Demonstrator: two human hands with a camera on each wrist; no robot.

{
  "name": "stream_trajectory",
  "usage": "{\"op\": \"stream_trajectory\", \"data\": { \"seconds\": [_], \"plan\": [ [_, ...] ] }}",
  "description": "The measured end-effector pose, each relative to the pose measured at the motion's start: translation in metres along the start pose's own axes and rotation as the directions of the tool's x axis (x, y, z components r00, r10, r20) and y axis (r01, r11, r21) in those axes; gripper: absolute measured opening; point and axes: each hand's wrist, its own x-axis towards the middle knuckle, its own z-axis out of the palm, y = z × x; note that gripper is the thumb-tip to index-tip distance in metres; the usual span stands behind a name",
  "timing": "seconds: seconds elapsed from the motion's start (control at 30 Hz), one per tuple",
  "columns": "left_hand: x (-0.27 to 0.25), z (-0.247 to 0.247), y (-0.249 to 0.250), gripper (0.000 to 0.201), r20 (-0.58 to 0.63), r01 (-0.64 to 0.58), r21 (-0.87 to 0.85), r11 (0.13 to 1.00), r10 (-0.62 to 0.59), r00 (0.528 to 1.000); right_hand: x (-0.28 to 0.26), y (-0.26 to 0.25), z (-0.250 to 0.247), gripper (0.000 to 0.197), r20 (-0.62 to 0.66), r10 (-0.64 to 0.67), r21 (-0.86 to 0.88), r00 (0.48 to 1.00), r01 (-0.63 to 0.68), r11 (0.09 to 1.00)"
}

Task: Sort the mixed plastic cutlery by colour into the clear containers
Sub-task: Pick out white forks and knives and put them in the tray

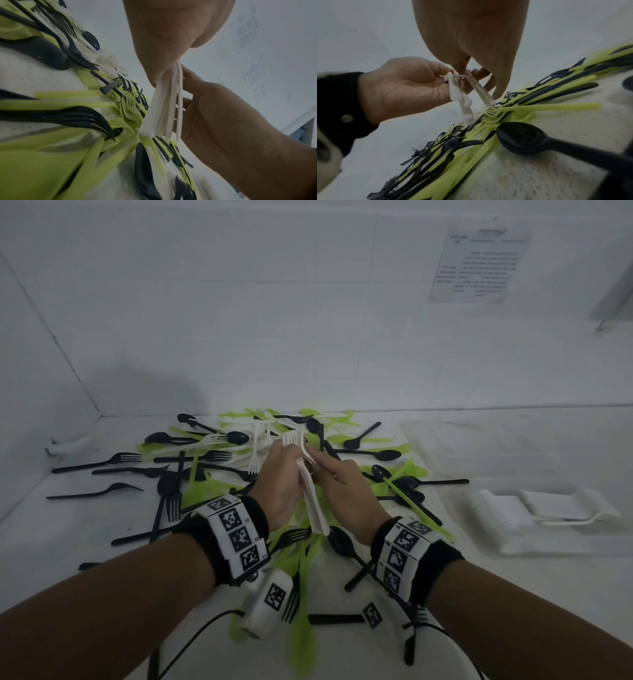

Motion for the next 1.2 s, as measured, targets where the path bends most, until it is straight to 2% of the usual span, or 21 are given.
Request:
{"op": "stream_trajectory", "data": {
  "seconds": [0.1, 0.23, 0.3, 0.4, 0.47, 0.53, 0.6, 0.67, 0.7, 0.77, 0.83, 0.97, 1.07, 1.13, 1.2],
  "plan": [
    [0.002, -0.005, 0.003, 0.013, 0.044, 0.031, -0.002, 1.0, -0.031, 0.999, 0.0, -0.003, 0.0, 0.04, 0.007, 0.047, 0.03, 0.999, -0.047, 0.998],
    [0.001, -0.008, 0.005, 0.025, 0.063, 0.068, 0.034, 0.997, -0.07, 0.996, 0.004, -0.001, 0.003, 0.039, 0.025, 0.099, 0.028, 0.995, -0.1, 0.995],
    [0.001, -0.01, 0.006, 0.029, 0.025, 0.056, 0.024, 0.998, -0.057, 0.998, 0.005, 0.0, 0.003, 0.04, -0.003, 0.109, 0.039, 0.994, -0.109, 0.993],
    [0.008, -0.017, 0.006, 0.024, -0.072, 0.02, 0.027, 0.999, -0.018, 0.997, 0.003, -0.001, -0.001, 0.038, -0.118, 0.143, 0.058, 0.983, -0.137, 0.989],
    [0.011, -0.018, 0.006, 0.013, -0.09, -0.017, 0.06, 0.998, 0.023, 0.996, 0.003, -0.006, -0.002, 0.039, -0.121, 0.123, 0.039, 0.985, -0.12, 0.992],
    [0.01, -0.014, 0.007, 0.009, -0.072, -0.034, 0.107, 0.994, 0.042, 0.996, 0.002, -0.011, 0.003, 0.042, -0.056, 0.03, -0.019, 0.998, -0.031, 0.999],
    [0.004, -0.007, 0.011, 0.027, 0.023, 0.004, 0.04, 0.999, -0.005, 1.0, 0.007, -0.008, 0.01, 0.043, -0.046, 0.004, -0.035, 0.999, -0.006, 0.999],
    [0.0, 0.0, 0.014, 0.049, 0.09, 0.091, -0.073, 0.993, -0.085, 0.992, 0.011, -0.006, 0.016, 0.041, -0.08, -0.002, -0.011, 0.997, 0.001, 1.0],
    [-0.001, 0.002, 0.014, 0.047, 0.081, 0.099, -0.078, 0.992, -0.093, 0.992, 0.011, -0.008, 0.018, 0.038, -0.084, -0.016, -0.003, 0.996, 0.016, 1.0],
    [0.001, 0.003, 0.011, 0.031, 0.013, 0.036, 0.03, 0.999, -0.037, 0.999, 0.008, -0.009, 0.016, 0.034, -0.057, -0.049, 0.012, 0.997, 0.05, 0.999],
    [0.004, 0.001, 0.008, 0.023, -0.009, 0.024, 0.093, 0.995, -0.024, 1.0, 0.003, -0.015, 0.013, 0.029, -0.029, -0.078, 0.039, 0.997, 0.079, 0.996],
    [0.006, -0.006, 0.008, 0.012, -0.022, 0.023, 0.077, 0.997, -0.022, 1.0, -0.007, -0.023, 0.016, 0.018, 0.037, -0.088, 0.12, 0.995, 0.083, 0.989],
    [0.006, -0.008, 0.006, 0.019, -0.018, -0.007, 0.099, 0.995, 0.009, 1.0, -0.008, -0.023, 0.018, 0.022, 0.049, -0.069, 0.142, 0.996, 0.062, 0.988],
    [0.003, -0.011, 0.005, 0.028, 0.01, -0.076, 0.241, 0.968, 0.076, 0.997, -0.008, -0.024, 0.017, 0.03, -0.01, -0.028, 0.109, 1.0, 0.028, 0.994],
    [0.002, -0.018, 0.007, 0.038, 0.142, -0.201, 0.486, 0.851, 0.151, 0.978, -0.006, -0.023, 0.012, 0.036, -0.191, 0.028, 0.02, 0.981, -0.025, 0.999]
  ]
}}
